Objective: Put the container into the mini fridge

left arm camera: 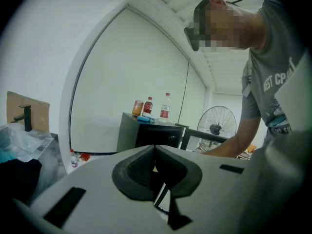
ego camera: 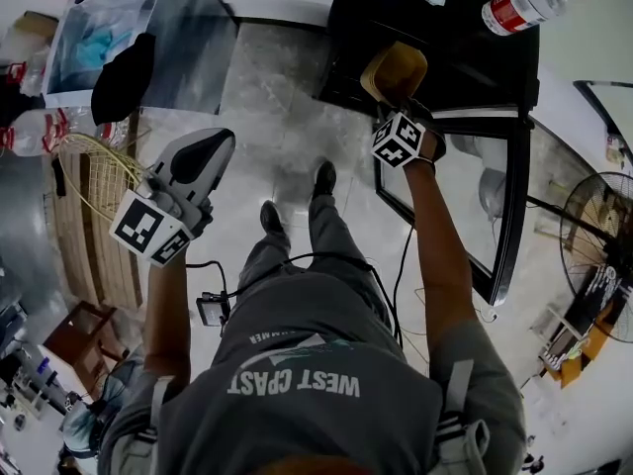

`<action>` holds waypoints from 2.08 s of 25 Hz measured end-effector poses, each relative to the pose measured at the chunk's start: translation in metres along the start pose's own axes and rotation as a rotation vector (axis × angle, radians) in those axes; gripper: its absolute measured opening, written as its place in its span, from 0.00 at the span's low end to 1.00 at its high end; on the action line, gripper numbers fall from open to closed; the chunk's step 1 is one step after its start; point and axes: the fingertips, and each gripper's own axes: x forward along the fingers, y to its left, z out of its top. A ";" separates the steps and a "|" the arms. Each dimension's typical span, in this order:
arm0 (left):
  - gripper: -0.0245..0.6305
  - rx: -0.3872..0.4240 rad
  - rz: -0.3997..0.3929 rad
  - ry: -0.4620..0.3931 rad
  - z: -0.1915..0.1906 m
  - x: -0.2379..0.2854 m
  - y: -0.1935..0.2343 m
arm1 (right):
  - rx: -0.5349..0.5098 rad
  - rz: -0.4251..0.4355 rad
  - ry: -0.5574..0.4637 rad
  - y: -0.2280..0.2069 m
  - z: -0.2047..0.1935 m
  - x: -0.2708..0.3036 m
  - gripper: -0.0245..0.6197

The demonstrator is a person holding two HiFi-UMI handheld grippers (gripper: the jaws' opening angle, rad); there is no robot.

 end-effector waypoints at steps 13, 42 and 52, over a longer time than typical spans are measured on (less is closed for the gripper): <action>0.06 -0.033 0.037 0.020 -0.020 0.004 0.006 | -0.059 -0.053 0.058 -0.023 -0.010 0.045 0.18; 0.06 -0.013 0.094 0.047 -0.029 -0.026 0.031 | -0.016 -0.095 0.214 -0.081 -0.028 0.081 0.33; 0.06 0.033 0.103 0.029 -0.009 -0.084 0.026 | 0.080 -0.092 0.034 -0.046 0.022 -0.022 0.14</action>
